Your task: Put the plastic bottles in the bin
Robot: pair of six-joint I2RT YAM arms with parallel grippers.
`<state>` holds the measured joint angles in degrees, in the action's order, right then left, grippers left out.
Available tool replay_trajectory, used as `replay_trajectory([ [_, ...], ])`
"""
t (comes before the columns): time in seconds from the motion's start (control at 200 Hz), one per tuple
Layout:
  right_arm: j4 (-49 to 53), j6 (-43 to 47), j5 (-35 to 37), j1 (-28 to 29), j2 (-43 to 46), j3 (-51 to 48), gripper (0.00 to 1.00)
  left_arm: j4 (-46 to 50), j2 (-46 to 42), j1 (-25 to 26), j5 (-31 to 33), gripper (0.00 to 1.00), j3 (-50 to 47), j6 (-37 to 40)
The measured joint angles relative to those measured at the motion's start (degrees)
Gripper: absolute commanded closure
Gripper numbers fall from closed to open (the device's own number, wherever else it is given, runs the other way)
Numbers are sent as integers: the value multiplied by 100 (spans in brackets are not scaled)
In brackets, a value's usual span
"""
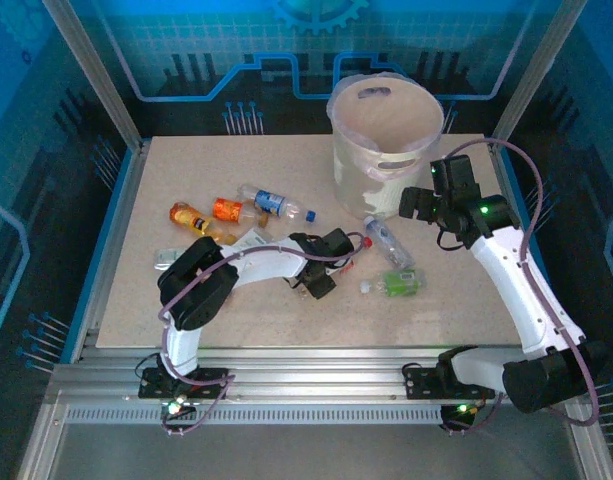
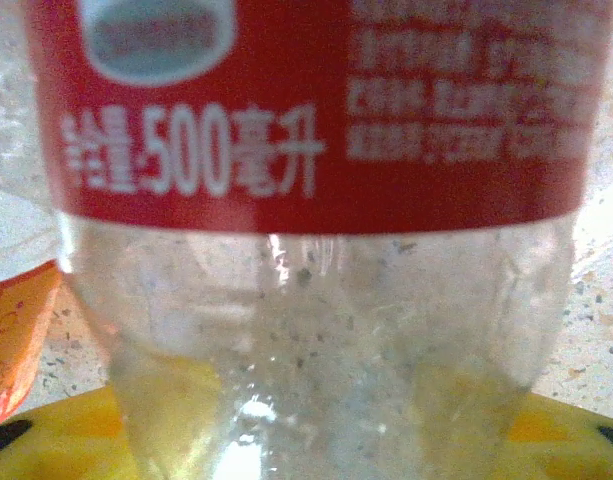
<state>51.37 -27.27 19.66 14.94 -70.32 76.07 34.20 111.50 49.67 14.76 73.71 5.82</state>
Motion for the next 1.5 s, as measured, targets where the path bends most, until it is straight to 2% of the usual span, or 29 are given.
replay_trajectory([
  [0.325, -2, -37, -81, 0, 4, -2, 0, 11, -365, 109, -103, 54, -232, -127],
  [0.57, -133, -39, -476, -2, 232, -90, 0, -22, -1167, 201, -153, 58, -267, -212],
  [0.73, -433, -35, -1167, -4, 498, -153, 0, -197, -1834, 199, -153, 59, -435, -339],
  [0.941, -1193, -59, -2612, -11, 651, -297, 0, -629, -2761, 199, -262, 61, -896, -450],
  [1.091, -1792, -238, -3436, -11, 651, -417, 5, -1071, -3453, 199, -389, 61, -1290, -564],
  [1.271, -2553, -581, -4063, -4, 645, -608, 11, -1637, -4037, 199, -562, 61, -1580, -599],
  [1.376, -2955, -774, -4258, 33, 616, -647, 17, -1805, -4098, 192, -636, 61, -1620, -702],
  [1.501, -3340, -903, -4374, 164, 527, -647, 19, -2015, -4098, 192, -728, 61, -1655, -745],
])
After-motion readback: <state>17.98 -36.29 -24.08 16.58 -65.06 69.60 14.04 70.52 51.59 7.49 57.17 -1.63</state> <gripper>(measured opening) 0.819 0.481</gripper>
